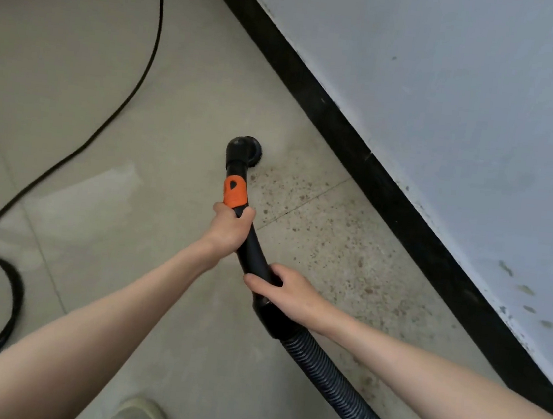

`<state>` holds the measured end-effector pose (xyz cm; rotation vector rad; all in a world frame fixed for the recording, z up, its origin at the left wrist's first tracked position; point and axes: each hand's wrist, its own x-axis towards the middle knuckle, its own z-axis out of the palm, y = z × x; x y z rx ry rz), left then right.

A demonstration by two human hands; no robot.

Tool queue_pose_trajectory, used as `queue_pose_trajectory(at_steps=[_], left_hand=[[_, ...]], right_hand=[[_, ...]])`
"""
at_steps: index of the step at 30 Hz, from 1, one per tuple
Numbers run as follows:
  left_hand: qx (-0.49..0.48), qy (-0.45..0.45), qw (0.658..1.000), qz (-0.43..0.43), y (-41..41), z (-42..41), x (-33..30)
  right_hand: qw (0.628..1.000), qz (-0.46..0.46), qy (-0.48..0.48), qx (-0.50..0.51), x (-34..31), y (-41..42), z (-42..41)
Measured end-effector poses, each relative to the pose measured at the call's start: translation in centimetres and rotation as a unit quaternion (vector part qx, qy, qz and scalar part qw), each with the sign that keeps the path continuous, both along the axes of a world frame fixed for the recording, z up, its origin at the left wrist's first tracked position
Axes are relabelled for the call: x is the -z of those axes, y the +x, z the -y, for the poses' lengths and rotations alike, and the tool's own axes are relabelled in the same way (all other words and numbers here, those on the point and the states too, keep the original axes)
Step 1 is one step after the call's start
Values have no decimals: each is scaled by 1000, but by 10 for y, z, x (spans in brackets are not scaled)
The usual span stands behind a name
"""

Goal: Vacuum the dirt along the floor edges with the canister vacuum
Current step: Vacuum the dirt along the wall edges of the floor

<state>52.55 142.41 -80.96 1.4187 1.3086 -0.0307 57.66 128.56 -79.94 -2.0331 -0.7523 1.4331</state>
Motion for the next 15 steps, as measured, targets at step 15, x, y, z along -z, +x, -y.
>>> queue_pose_trajectory(at_steps=[15], left_hand=[[-6, 37, 999, 33, 98, 2, 17]], right_hand=[[995, 56, 47, 69, 17, 69, 33]])
